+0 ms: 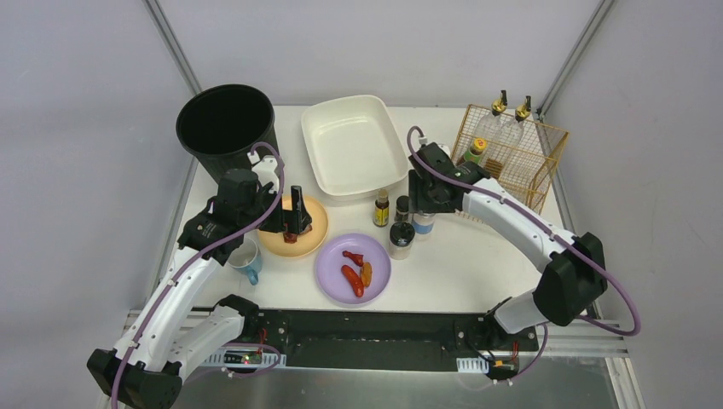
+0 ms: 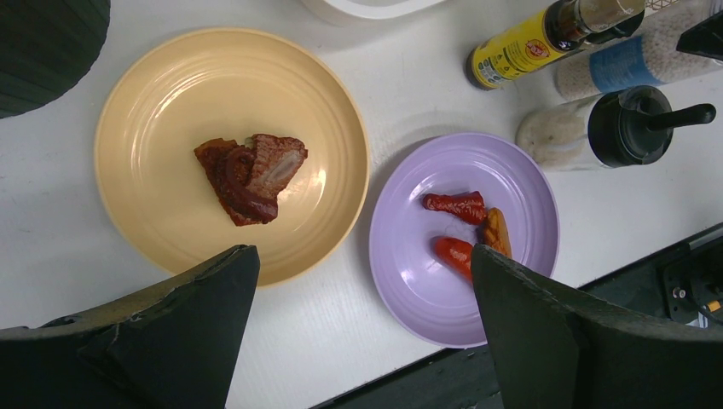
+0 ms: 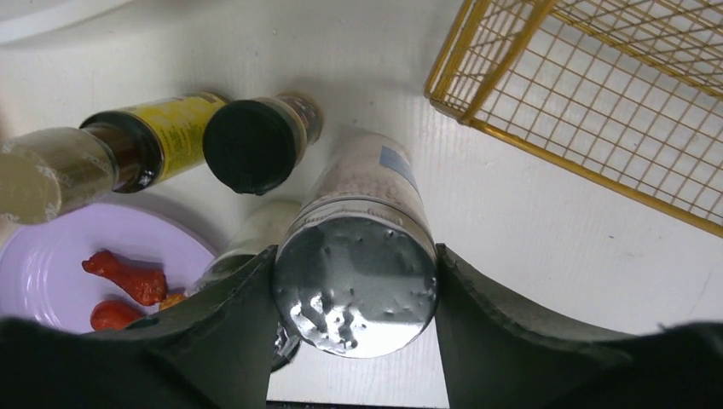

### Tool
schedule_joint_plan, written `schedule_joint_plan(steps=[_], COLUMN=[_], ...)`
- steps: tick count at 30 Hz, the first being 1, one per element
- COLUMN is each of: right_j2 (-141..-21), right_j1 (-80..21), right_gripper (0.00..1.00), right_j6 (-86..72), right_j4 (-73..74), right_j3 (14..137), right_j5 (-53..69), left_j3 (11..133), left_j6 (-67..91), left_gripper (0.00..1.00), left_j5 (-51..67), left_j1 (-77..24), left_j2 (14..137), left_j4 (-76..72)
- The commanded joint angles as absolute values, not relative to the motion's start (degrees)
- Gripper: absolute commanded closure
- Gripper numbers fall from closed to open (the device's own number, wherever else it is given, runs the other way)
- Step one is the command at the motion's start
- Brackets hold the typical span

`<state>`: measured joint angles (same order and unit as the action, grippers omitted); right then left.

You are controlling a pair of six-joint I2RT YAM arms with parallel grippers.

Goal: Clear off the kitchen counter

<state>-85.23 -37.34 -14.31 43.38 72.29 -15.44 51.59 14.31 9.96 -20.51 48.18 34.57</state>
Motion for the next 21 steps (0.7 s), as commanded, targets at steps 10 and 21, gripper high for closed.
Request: schedule_joint_plan(steps=[10, 21], right_j2=[-69.82, -61.95], right_j1=[-37.53, -34.97], right_gripper=[0.80, 0.79], right_j6=[-12.93, -10.63], right_j4=[53.70, 61.39], right_j3=[75.59, 82.41], right_j5=[-19.69, -28.74], left_j3=[52.11, 52.08], left_j6=[13.89, 14.01], left_gripper=[0.00, 0.00], left_j5=[9.85, 10.47], left_j1=[-19.86, -19.93], left_j2=[47.94, 47.52], left_j4=[33.93, 33.93])
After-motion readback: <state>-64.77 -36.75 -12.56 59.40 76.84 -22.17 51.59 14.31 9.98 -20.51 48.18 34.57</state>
